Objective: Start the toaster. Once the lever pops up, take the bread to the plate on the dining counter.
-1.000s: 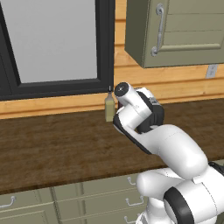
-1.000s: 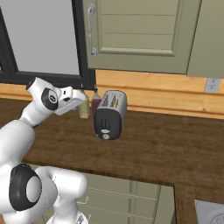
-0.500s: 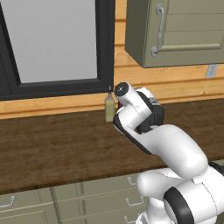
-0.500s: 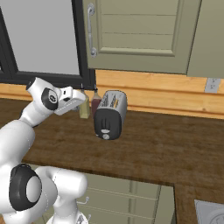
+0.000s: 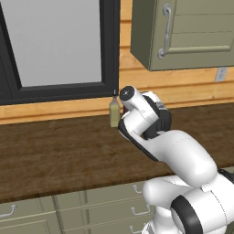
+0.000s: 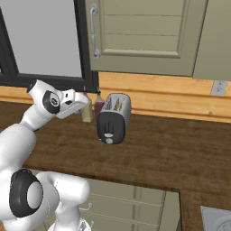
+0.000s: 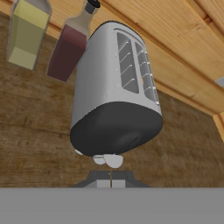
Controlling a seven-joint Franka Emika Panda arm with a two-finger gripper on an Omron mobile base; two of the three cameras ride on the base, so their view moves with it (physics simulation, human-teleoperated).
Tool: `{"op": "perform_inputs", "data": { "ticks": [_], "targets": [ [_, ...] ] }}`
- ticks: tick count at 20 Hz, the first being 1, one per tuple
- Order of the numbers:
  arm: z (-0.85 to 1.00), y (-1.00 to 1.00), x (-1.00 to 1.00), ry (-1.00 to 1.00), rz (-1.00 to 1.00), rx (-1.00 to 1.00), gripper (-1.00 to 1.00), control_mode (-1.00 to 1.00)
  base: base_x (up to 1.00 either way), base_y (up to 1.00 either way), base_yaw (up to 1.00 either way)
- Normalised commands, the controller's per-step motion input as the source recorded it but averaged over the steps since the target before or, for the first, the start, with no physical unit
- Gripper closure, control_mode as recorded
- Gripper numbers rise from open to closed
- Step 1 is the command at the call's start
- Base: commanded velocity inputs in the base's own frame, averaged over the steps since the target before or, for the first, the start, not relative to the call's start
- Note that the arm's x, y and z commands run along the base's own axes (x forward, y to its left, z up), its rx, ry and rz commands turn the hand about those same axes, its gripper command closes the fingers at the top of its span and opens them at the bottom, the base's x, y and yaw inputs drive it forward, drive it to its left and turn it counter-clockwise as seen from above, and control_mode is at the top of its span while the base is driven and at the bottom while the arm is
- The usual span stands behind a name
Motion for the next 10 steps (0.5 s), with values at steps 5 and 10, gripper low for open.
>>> {"op": "perform_inputs", "data": {
  "ticks": [5,10],
  "targets": [
    [0.0,0.0,0.0,0.0,0.0,0.0,1.0,-1.0,0.0,0.0,0.0],
    [0.0,0.0,0.0,0.0,0.0,0.0,1.0,-1.0,0.0,0.0,0.0]
  ]
}}
